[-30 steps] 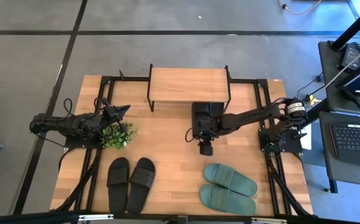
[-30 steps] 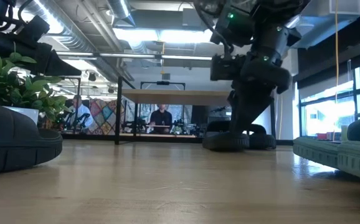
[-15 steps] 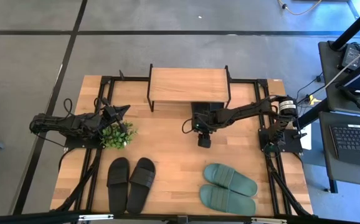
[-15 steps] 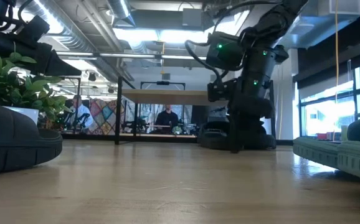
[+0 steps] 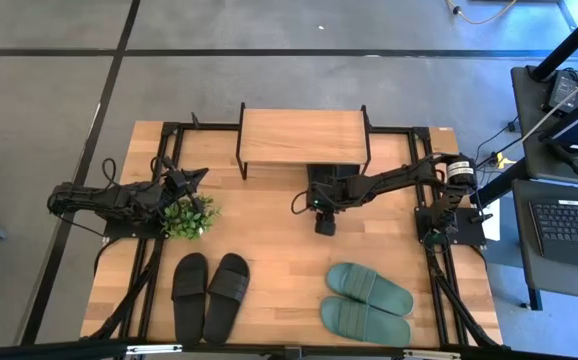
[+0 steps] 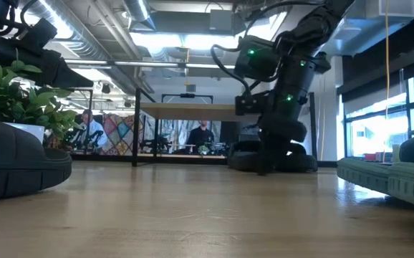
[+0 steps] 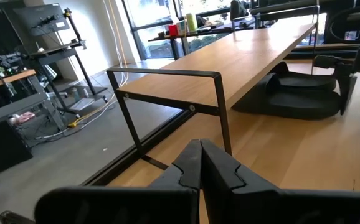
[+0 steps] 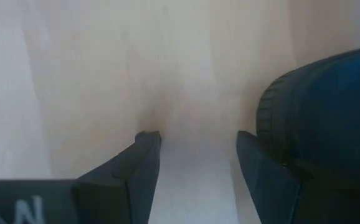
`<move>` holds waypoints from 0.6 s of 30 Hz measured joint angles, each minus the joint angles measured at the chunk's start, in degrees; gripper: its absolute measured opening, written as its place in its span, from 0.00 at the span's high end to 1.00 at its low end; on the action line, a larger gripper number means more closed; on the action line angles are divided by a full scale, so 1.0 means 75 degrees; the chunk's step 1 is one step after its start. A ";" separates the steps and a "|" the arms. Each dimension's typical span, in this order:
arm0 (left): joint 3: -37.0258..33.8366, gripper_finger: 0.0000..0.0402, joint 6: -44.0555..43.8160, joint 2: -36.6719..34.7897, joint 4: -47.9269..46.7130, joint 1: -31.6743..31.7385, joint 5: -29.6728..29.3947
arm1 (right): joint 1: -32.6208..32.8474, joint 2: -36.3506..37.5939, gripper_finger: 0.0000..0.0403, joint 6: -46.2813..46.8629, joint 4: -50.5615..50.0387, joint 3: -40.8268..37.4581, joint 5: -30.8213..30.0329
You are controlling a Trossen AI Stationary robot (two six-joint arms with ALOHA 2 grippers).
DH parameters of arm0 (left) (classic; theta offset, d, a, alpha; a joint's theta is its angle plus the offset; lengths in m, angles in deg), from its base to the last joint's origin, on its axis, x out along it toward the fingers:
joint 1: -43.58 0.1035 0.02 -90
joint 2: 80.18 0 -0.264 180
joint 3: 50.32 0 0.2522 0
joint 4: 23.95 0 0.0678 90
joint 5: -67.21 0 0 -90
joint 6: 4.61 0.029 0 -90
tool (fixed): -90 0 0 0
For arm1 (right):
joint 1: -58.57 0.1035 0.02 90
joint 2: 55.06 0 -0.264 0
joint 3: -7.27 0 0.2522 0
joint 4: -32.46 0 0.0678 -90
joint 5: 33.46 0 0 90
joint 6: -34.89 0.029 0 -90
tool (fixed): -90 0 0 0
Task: Pick and place slides into the shelf
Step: Put the black slide under the shelf
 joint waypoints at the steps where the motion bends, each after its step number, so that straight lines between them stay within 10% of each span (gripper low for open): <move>1: 0.0000 1.00 -0.0001 0.0001 -0.0003 -0.0001 -0.0002 | -0.0003 -0.0003 0.47 0.0000 0.0049 0.0000 -0.0087; 18: 0.0001 1.00 -0.0003 0.0003 0.0000 0.0000 -0.0006 | -0.0010 -0.0020 0.48 0.0209 0.0139 -0.0008 -0.0879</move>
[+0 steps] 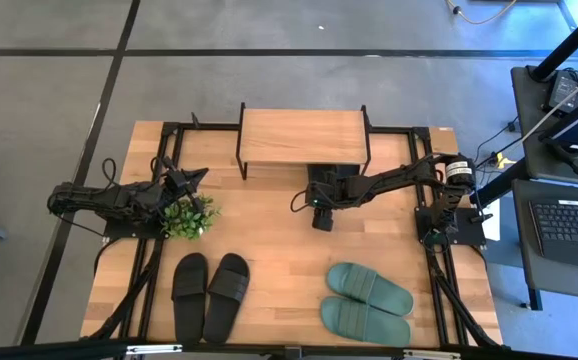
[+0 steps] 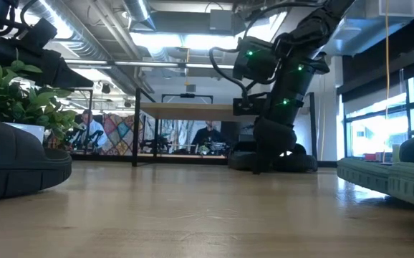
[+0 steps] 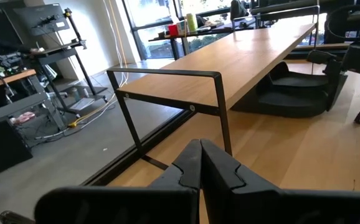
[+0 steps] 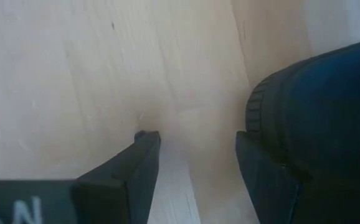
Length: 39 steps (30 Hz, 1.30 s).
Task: Pick and place slides into the shelf
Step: Put the black slide under the shelf, then put the green slide on the shelf
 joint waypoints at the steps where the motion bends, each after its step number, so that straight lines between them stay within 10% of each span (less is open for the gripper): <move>1: -0.0001 1.00 0.0000 0.0000 0.0000 -0.0001 0.0000 | 0.0035 -0.0005 0.48 0.0000 -0.0024 0.0011 -0.0133; 39: -0.0001 1.00 -0.0020 -0.0001 0.0000 0.0000 0.0001 | 0.3263 0.2757 0.48 0.1690 -0.3973 0.1468 -0.1796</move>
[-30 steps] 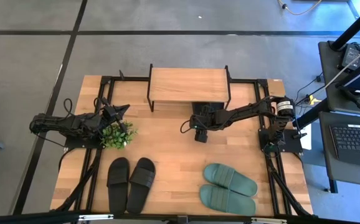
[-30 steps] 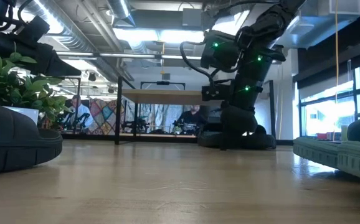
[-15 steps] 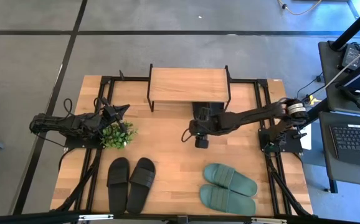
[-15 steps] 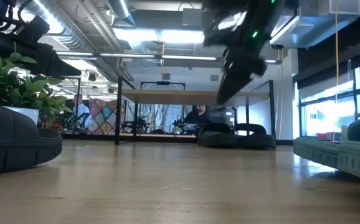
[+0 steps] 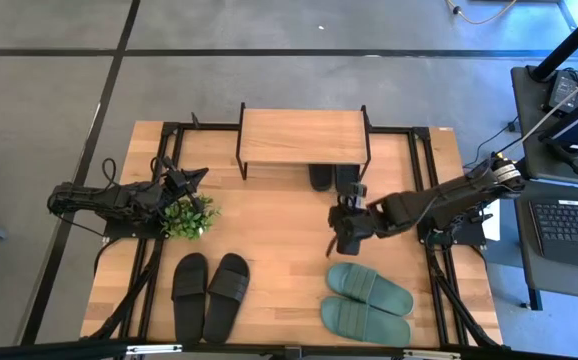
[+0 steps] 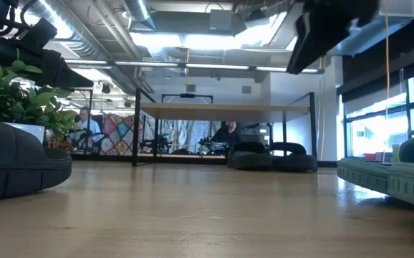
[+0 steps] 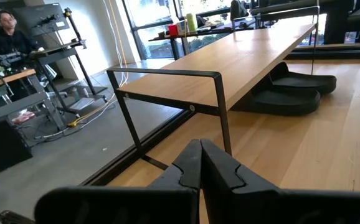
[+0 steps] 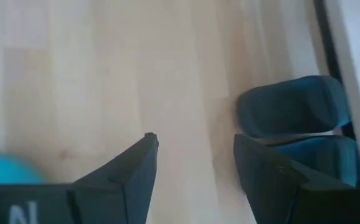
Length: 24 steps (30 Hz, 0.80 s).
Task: Pick and place slides into the shelf
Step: Put the green slide on the shelf
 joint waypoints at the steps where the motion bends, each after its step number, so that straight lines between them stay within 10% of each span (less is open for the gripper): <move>1: 0.0000 1.00 0.0000 -0.0001 0.0000 0.0000 0.0001 | 0.0106 0.0000 0.48 0.0107 -0.0057 0.0000 0.0000; 24: 0.0000 1.00 0.0009 0.0001 0.0003 0.0000 0.0001 | 0.2802 0.0003 0.48 0.1160 -0.1222 -0.0612 0.0484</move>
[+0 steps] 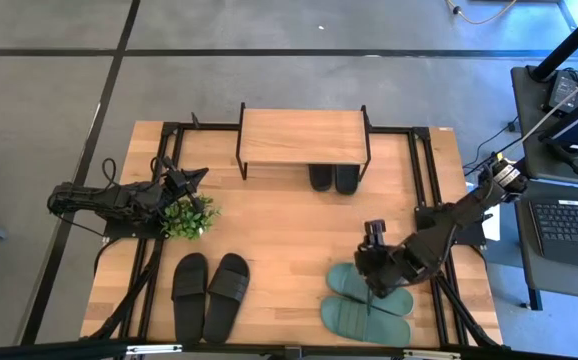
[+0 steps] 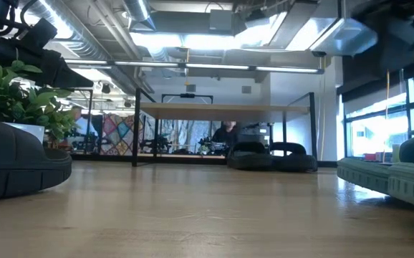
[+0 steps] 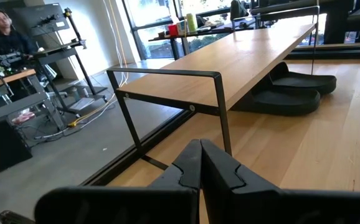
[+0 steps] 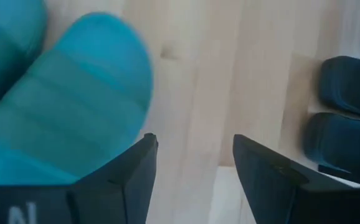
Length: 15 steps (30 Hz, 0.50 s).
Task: Pick and place slides into the shelf
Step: Put the green slide on the shelf
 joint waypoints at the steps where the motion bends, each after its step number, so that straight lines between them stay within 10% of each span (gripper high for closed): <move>1: 0.0000 1.00 0.0000 0.0000 0.0000 0.0000 0.0000 | 0.0147 0.0000 0.48 0.0016 -0.0040 0.0000 0.0006; 15: 0.0000 1.00 0.0000 -0.0001 0.0000 -0.0002 0.0000 | 0.1394 -0.0006 0.48 0.0381 0.0034 -0.0008 0.0671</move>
